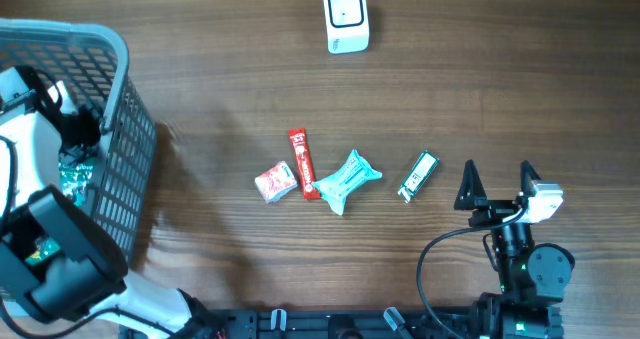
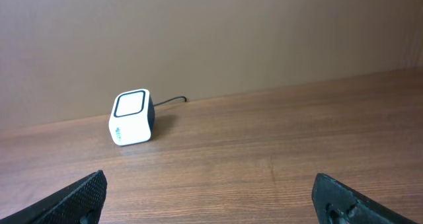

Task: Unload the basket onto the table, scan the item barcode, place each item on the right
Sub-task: 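Reach into the basket and grasp the green-lidded jar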

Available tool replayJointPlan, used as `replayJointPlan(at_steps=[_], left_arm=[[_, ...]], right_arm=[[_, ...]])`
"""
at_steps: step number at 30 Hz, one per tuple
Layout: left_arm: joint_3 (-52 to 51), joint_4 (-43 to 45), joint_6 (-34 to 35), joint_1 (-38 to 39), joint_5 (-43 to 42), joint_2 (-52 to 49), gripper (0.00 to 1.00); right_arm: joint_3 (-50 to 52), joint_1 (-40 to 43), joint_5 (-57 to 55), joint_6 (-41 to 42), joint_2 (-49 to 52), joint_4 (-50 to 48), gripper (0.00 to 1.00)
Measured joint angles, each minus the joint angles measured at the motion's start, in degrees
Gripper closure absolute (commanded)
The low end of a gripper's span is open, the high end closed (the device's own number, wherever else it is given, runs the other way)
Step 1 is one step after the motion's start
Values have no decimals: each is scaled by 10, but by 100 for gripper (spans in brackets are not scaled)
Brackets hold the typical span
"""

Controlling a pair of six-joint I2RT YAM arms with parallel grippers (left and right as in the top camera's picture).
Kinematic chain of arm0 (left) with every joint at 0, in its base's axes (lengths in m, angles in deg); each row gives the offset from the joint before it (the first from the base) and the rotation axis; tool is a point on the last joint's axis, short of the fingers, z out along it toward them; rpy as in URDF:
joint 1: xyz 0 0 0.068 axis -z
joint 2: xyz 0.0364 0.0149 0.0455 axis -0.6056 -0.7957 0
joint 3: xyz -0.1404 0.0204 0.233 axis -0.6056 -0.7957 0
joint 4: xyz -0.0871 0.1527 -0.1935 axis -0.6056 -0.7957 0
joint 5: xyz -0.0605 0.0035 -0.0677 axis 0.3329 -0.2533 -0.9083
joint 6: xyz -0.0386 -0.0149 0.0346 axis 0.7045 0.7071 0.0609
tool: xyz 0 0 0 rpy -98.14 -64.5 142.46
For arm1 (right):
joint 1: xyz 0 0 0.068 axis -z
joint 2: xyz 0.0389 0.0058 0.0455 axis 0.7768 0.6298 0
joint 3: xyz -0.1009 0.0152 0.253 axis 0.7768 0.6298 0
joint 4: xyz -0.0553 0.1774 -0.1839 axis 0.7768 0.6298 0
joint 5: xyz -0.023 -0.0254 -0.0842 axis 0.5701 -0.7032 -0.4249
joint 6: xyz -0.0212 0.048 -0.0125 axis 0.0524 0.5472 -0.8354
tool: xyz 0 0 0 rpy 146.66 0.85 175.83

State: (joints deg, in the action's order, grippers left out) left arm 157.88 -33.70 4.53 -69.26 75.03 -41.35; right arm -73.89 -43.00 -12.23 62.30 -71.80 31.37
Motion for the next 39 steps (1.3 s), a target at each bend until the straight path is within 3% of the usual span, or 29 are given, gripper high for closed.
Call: replayJointPlan(at_steps=[3,5,18,22,30,32,33,39], left_arm=[[2,-21,25,0,35,4,6],[2,-28,42,0,49,4,0],[2,-38,47,8,25,1,0],[2,-40,42,24,22,-20,13],[2,-53,38,28,30,-39,17],[2,-54,38,28,32,-39,22],[2,-55,38,28,33,-39,32],[4,-56,36,28,34,-39,39]], right_arm=[[0,0,0,0,0,0,0],[0,0,0,0,0,0,0],[0,0,0,0,0,0,0],[0,0,0,0,0,0,0],[0,0,0,0,0,0,1],[0,0,0,0,0,0,0],[0,0,0,0,0,0,0],[0,0,0,0,0,0,0]])
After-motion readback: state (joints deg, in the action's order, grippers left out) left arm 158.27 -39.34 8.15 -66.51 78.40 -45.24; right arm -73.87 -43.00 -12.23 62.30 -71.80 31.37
